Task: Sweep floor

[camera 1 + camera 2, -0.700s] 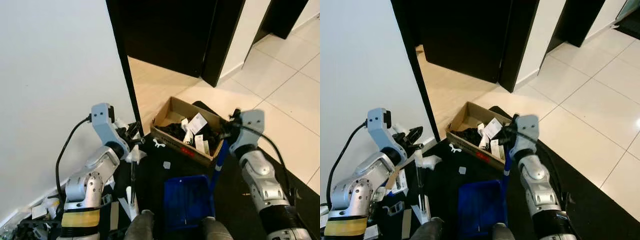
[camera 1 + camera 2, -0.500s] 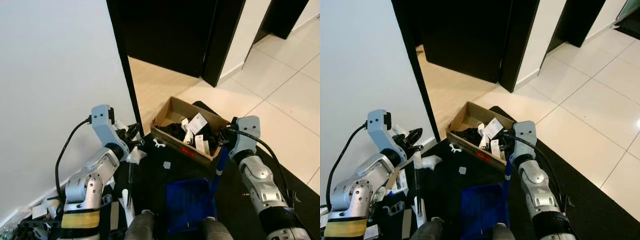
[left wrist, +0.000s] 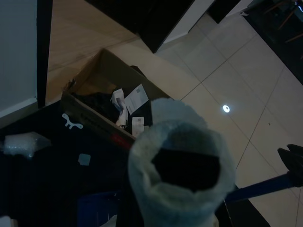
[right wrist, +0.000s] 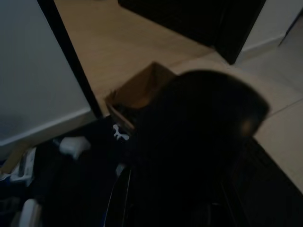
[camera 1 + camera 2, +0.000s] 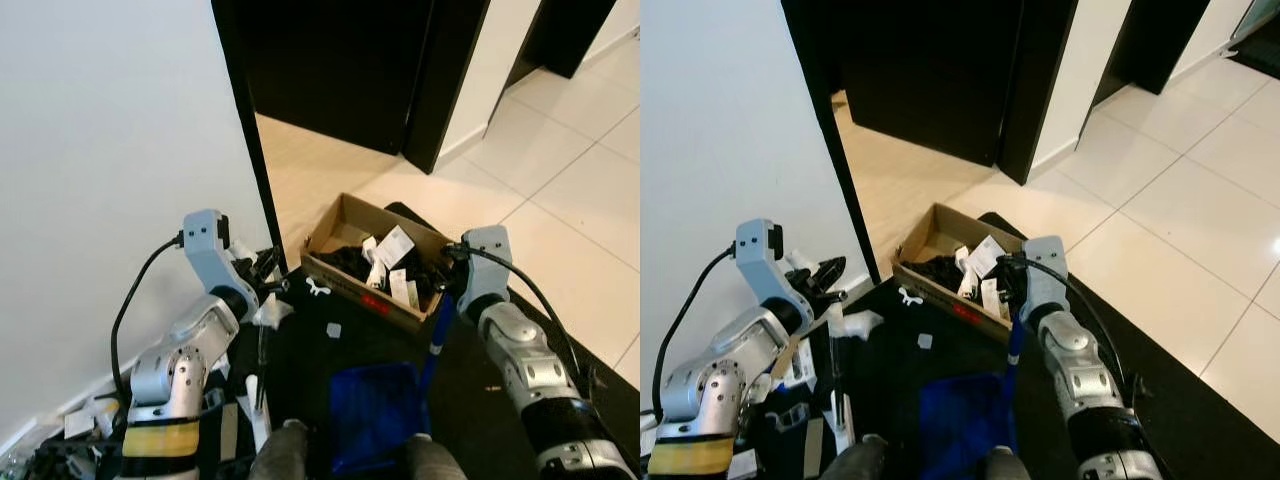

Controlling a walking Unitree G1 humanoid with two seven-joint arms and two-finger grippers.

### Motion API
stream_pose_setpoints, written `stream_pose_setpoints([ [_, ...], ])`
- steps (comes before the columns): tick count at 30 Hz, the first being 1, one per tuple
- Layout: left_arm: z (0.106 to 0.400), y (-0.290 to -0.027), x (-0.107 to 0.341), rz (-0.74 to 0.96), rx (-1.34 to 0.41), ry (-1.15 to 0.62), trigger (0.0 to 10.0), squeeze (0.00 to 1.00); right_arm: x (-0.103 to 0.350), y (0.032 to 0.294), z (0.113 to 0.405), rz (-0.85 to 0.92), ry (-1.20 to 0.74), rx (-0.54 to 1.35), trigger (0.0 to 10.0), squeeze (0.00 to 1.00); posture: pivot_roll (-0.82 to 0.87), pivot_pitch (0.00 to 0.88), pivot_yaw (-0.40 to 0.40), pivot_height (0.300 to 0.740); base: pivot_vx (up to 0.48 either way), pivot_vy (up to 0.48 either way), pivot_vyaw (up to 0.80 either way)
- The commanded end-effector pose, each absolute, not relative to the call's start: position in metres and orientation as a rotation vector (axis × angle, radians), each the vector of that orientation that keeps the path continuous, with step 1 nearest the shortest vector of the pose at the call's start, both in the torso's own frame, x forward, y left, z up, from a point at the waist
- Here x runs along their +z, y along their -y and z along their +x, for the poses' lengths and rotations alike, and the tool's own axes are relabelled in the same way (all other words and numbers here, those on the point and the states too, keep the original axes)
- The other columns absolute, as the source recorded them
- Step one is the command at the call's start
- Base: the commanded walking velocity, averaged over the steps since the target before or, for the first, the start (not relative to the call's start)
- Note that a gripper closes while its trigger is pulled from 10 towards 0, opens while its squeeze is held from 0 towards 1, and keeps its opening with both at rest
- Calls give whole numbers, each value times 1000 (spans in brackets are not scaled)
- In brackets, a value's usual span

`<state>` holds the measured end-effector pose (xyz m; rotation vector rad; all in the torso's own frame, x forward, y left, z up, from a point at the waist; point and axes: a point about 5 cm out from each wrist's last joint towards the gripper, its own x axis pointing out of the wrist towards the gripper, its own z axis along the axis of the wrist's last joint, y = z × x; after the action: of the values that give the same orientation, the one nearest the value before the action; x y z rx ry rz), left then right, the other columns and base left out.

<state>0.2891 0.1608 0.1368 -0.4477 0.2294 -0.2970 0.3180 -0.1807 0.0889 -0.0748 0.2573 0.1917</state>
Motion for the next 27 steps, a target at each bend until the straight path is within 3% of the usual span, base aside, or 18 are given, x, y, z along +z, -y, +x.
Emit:
stream_pose_setpoints([
  [1,287,-162,139,-429,-302,-229,10000,0,83,187,311,-59,-309,192,10000,0,139,167,38,740,0,0,0],
  [7,288,-160,138,-429,-309,-233,10000,0,94,197,314,-102,-249,143,10000,0,130,170,40,740,0,0,0],
  [10,289,-158,138,-430,-314,-235,10000,0,119,207,321,-170,-21,40,10000,0,129,170,40,740,0,0,0],
  [12,289,-157,137,-431,-315,-238,10000,0,121,211,322,-126,12,0,10000,0,130,169,38,740,0,0,0],
  [27,283,-165,130,-419,-286,-257,10000,0,61,199,318,-54,-219,8,10000,0,171,168,37,740,0,0,0],
])
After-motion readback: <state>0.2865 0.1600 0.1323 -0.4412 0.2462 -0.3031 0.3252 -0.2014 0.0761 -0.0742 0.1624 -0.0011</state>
